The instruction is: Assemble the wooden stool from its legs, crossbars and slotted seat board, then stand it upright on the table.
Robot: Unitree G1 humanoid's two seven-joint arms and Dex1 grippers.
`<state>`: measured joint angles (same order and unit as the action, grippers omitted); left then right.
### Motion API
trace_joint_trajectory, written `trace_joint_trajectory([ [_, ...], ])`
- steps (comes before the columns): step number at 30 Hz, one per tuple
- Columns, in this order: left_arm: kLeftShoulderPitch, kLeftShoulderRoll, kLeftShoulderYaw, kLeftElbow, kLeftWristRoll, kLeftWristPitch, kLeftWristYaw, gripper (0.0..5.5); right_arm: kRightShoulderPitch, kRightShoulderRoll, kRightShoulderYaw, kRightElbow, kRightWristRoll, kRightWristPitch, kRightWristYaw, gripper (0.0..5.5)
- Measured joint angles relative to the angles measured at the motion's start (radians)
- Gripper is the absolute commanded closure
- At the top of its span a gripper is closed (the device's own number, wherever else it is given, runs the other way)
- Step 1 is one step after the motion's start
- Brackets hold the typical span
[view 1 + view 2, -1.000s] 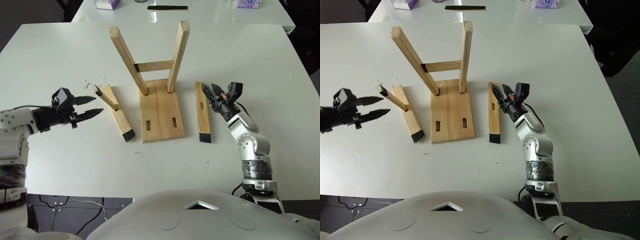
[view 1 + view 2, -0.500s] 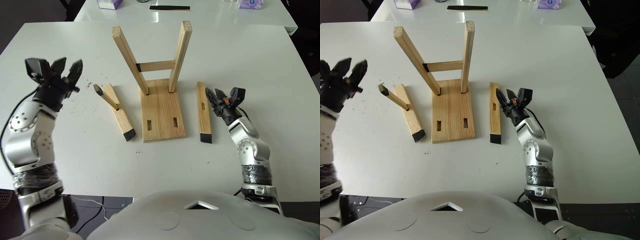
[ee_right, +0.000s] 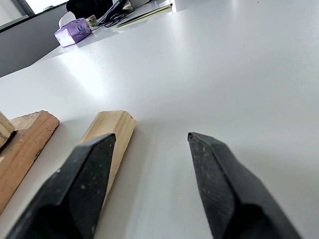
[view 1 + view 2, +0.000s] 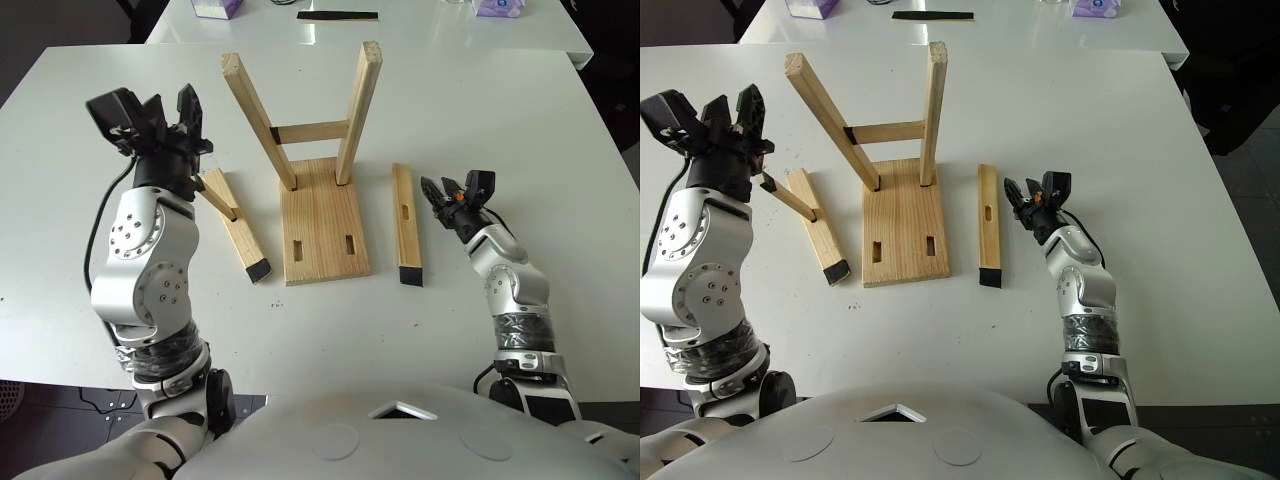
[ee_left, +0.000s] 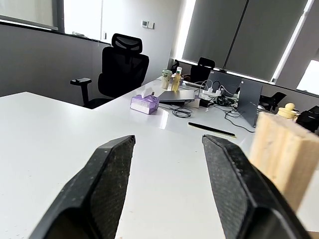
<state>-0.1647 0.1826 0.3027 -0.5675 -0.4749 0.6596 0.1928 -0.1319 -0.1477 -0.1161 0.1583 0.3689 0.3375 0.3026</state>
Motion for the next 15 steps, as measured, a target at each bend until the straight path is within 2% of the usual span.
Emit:
trace_joint_trajectory([
  [10,-0.023,0.006,0.009,0.004,0.012,-0.056,-0.019,2.98,0.0,0.02,0.0,0.03,-0.025,-0.028,0.005,2.82],
  [15,0.032,-0.033,-0.002,0.103,0.019,-0.05,-0.049,2.98,-0.004,0.024,-0.001,0.046,-0.034,-0.041,0.004,2.82],
])
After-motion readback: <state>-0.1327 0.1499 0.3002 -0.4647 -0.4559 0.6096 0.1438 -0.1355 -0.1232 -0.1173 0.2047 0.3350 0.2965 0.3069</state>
